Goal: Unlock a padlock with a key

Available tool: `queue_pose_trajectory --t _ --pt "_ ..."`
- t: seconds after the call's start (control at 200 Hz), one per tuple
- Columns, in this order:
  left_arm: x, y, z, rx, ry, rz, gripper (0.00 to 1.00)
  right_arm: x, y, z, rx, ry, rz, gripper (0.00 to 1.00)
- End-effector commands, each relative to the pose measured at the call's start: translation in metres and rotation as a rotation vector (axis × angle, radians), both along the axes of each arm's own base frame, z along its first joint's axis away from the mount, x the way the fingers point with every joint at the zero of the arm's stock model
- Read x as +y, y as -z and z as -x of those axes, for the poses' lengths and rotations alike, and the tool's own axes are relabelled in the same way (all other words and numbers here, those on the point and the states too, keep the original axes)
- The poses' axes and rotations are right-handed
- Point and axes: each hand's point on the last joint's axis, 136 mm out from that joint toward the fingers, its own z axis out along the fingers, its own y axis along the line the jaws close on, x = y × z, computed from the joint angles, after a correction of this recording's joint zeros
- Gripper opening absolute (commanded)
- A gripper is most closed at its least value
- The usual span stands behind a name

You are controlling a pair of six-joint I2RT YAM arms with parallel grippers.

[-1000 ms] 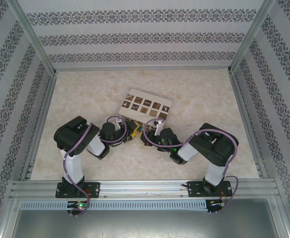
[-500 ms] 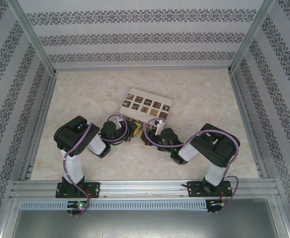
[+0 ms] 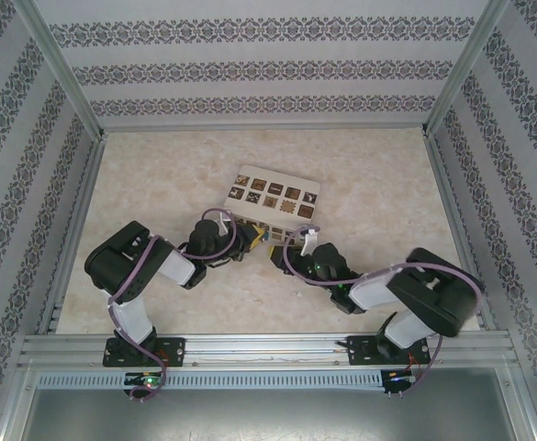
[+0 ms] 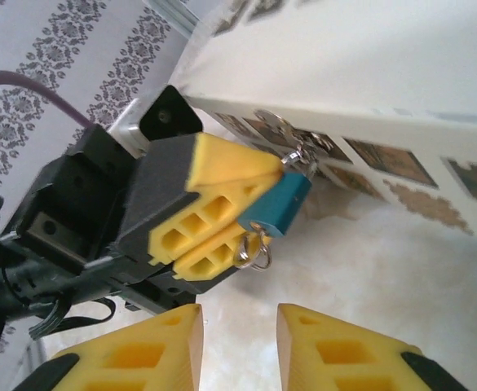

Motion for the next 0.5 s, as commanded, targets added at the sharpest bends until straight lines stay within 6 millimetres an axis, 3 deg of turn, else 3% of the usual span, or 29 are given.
queue_pose_trajectory --t 0.0,0.225,0.335,0.355,0.495 --pt "-0.012 -0.026 0.000 -0.066 0.026 0.007 0.06 -0.013 -0.009 0.003 -0.137 -0.014 0.187 0.34" --pt "-0.018 -0.035 0.006 -0.050 0.026 -0.018 0.04 -0.036 -0.050 0.018 -0.462 -0.109 0.532 0.49" --pt "-0.020 -0.038 0.008 -0.042 0.013 -0.009 0.03 -0.042 -0.057 0.026 -0.612 -0.180 0.664 0.53" --pt "-0.021 -0.039 0.009 -0.041 0.010 -0.007 0.02 -0.039 -0.070 0.025 -0.659 -0.185 0.672 0.53" --pt "-0.024 -0.041 0.013 -0.026 -0.016 0.003 0.00 -0.038 -0.075 0.033 -0.864 -0.289 0.840 0.57"
